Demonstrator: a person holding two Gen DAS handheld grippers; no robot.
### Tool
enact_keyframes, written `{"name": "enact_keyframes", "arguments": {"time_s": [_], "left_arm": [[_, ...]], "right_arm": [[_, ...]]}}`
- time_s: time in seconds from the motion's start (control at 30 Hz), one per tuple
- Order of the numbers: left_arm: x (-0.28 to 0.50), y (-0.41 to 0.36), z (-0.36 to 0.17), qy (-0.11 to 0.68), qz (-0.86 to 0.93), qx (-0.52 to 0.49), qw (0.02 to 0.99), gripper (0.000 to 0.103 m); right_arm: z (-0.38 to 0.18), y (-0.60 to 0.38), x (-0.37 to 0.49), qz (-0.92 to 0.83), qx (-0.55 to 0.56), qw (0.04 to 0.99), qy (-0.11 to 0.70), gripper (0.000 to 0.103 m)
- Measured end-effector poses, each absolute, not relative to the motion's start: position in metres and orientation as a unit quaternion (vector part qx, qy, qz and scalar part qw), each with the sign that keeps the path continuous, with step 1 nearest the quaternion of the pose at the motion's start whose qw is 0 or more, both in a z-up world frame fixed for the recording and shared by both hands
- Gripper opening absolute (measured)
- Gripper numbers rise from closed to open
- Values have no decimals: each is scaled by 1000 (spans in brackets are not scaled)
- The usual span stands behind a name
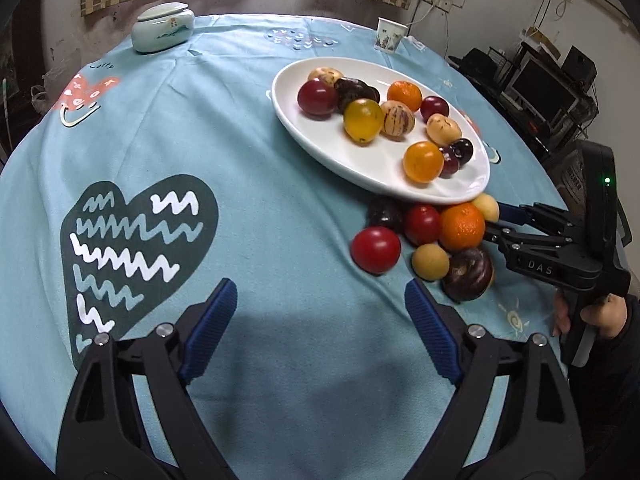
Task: Organize fruits
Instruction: 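Grasp a yellow pear with the right tool while the left tool grasps a red tomato, then carry the pear and red tomato onto the plate and open both tools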
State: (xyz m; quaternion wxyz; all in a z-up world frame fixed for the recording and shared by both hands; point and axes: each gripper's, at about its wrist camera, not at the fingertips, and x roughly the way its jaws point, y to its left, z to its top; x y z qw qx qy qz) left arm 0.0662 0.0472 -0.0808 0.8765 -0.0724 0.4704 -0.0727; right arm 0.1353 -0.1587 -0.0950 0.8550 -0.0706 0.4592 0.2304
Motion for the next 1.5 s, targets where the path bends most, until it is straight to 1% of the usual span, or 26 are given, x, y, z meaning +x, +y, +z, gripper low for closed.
{"name": "enact_keyframes", "arguments": {"time_s": [0.07, 0.13, 0.2, 0.3, 0.43, 0.47, 0.5, 0.53, 0.57, 0.6, 0.63, 0.7, 0.73, 0.77, 0.97, 1.23, 1.5], "left_arm": [[68, 43, -82, 475, -65, -64, 875, 88], [71, 41, -82, 477, -60, -57, 875, 88], [74, 38, -82, 475, -53, -45, 877, 88], [79, 32, -85, 474, -47, -26, 879, 88], [89, 23, -93, 479, -56, -16, 876, 86], [92, 21, -95, 481, -57, -15, 875, 83], [95, 19, -97, 482, -63, -16, 874, 82], [97, 18, -98, 483, -76, -22, 872, 75], [101, 15, -100, 482, -86, -26, 871, 66], [103, 12, -101, 479, -90, -22, 873, 65], [105, 7, -102, 473, -91, -9, 876, 59], [108, 1, -102, 468, -94, 5, 879, 51], [108, 1, -100, 469, -102, -1, 877, 38], [106, 1, -99, 471, -112, -13, 875, 29], [87, 5, -90, 473, -112, -28, 874, 28], [56, 7, -58, 443, -121, -27, 888, 28], [73, 19, -33, 432, -108, -25, 895, 28]], "right_arm": [[-94, -155, 132, 234, -84, 856, 453, 37], [-91, -151, 127, 223, -101, 860, 448, 36], [-87, -154, 122, 204, -93, 862, 455, 36], [-78, -171, 111, 164, -56, 868, 465, 36], [-72, -192, 89, 164, 6, 871, 462, 36], [-72, -196, 86, 165, 21, 870, 464, 36], [-73, -200, 83, 163, 31, 869, 467, 36], [-73, -201, 81, 160, 36, 868, 468, 36], [-72, -203, 80, 158, 39, 868, 470, 36], [-72, -204, 79, 156, 43, 868, 470, 36], [-71, -205, 78, 155, 48, 868, 470, 36], [-68, -207, 76, 157, 60, 868, 467, 36], [-67, -207, 75, 158, 65, 869, 465, 36], [-66, -208, 73, 161, 68, 869, 463, 36], [-64, -206, 66, 168, 75, 867, 462, 36], [-61, -197, 59, 183, 71, 867, 458, 36], [-60, -194, 59, 192, 72, 864, 460, 36]]}}
